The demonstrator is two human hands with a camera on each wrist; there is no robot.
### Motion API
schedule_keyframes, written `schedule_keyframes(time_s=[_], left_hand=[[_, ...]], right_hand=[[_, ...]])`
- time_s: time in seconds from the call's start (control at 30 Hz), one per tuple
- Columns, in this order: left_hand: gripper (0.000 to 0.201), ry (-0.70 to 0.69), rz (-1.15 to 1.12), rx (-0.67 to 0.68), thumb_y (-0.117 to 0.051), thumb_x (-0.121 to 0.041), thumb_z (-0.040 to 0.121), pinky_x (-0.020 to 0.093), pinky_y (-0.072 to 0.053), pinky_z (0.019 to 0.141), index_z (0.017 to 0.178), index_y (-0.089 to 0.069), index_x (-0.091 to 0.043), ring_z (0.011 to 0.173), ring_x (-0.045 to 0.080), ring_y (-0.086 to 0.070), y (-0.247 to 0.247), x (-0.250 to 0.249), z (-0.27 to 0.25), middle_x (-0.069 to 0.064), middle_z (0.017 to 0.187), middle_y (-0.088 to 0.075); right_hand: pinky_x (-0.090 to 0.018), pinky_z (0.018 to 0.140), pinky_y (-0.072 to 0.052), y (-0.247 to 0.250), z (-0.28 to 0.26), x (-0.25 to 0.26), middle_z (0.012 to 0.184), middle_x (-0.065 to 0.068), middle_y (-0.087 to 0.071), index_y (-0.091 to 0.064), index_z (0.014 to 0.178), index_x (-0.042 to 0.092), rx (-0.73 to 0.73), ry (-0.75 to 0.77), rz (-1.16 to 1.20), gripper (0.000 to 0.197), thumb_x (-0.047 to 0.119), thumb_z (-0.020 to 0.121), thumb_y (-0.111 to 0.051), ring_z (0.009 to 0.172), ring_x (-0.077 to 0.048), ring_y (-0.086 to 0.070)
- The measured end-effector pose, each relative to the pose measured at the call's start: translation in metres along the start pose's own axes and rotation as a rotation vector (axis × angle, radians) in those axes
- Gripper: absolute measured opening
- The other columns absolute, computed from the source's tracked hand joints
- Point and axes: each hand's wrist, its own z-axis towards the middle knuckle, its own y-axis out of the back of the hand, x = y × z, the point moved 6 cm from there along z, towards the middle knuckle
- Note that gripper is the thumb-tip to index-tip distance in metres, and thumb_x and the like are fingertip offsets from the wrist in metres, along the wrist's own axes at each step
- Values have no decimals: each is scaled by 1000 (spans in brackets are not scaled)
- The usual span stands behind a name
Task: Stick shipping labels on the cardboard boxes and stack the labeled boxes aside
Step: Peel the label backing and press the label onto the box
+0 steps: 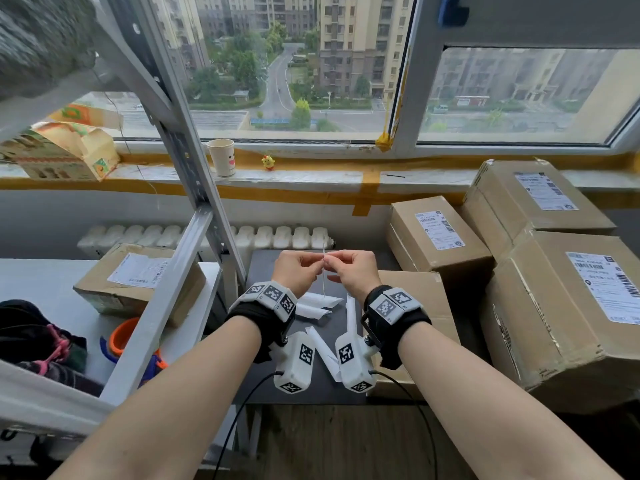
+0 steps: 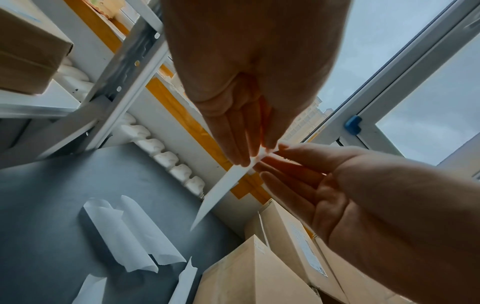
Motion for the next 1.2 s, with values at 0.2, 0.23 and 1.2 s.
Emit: schedule_keyframes(time_s=[0.2,0.23,1.2], left_hand=[[18,74,-56,-21,-63,-8,87,39,-57,83,100,-70,2,82,23,-68,0,7,1,18,92,-71],[17,78,-63,-19,-63,-10,87,37,-57,80,97,-71,1,81,23,-67,-1,6,0,15,87,-71],[17,96,55,-102,-74,-17,71,43,-58,80,58,-65,-24,76,26,-71,14,8,-14,6,70,-72]], right_hand=[[-22,75,-57,-7,0,-11,108,-22,-67,-65,108,-7,36,-20,11,23,-5,92,-49,98,-26,-67],[-20,73,-57,-6,0,-11,106,-22,-68,-67,106,-6,31,-14,17,22,-4,91,-51,95,-24,-67],[-16,62,-56,-10,-16,-12,76,-10,-64,-61,82,-1,72,-41,157,11,0,91,-55,70,-17,-64]])
